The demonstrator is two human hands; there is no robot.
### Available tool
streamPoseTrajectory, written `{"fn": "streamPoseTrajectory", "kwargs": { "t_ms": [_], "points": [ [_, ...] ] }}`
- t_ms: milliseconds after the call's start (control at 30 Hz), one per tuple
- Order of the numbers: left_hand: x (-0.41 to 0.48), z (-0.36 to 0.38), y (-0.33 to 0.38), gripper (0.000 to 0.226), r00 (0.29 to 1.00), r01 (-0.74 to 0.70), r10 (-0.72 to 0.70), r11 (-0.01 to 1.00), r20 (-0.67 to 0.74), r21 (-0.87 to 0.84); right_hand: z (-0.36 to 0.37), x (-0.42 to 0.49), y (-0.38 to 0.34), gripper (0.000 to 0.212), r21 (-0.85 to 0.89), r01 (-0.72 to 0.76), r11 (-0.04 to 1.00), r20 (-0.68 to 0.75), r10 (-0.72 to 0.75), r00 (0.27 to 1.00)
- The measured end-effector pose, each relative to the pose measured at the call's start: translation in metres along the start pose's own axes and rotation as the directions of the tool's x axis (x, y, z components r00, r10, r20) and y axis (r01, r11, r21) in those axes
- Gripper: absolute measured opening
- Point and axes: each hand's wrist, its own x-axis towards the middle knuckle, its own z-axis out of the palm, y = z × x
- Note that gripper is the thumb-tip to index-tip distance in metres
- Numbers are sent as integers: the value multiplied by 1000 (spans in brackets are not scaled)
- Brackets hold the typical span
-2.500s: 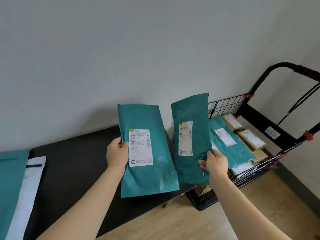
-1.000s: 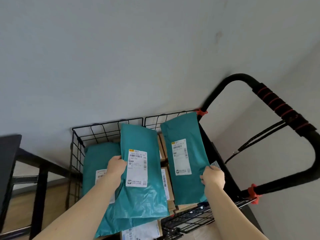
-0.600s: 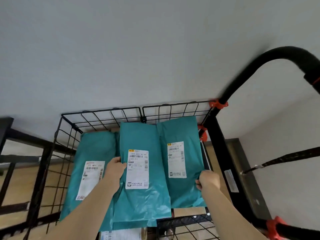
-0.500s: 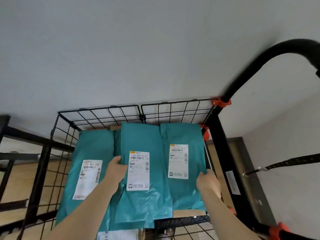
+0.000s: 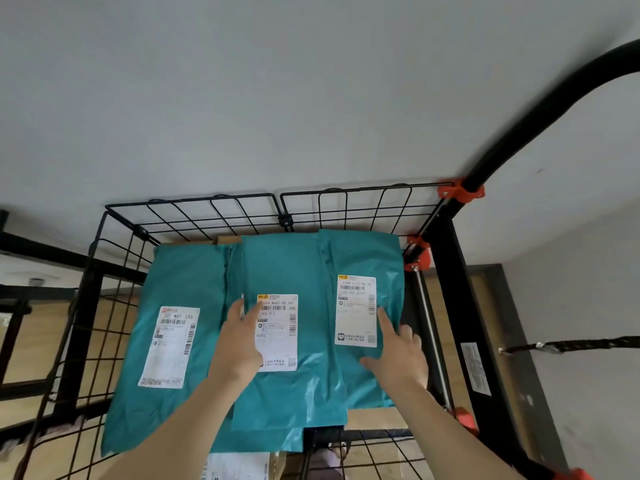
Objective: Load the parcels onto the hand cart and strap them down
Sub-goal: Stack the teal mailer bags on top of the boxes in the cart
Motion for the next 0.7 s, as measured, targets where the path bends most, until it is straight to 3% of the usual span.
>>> {"fn": "streamPoseTrajectory", "kwargs": {
  "t_ms": [233, 333, 400, 500, 600, 700],
  "points": [
    [7, -18, -10, 65, 994, -5, 1, 999, -111, -34, -7, 1, -8, 75, 26, 125, 992, -42, -124, 991],
    [6, -27, -11, 61, 995, -33, 35, 999, -97, 25, -2, -1, -14, 70, 9, 178, 984, -39, -177, 983],
    [2, -29, -13, 62, 990, -105, 119, 983, -80, 152, -1, -1, -16, 68, -14, 173, 985, -41, -173, 984],
    [-4, -22, -15, 82, 963, -267, 248, 919, 101, 289, -6, 2, -17, 65, -102, 188, 977, -36, -192, 981],
    [-1, -12, -15, 104, 943, -275, 168, 878, 286, 392, -10, 3, -18, 66, -210, 203, 957, -30, -213, 977],
    [3, -11, -12, 106, 941, -264, 126, 854, 314, 449, -9, 1, -18, 72, -285, 188, 940, -40, -207, 977]
  ]
}}
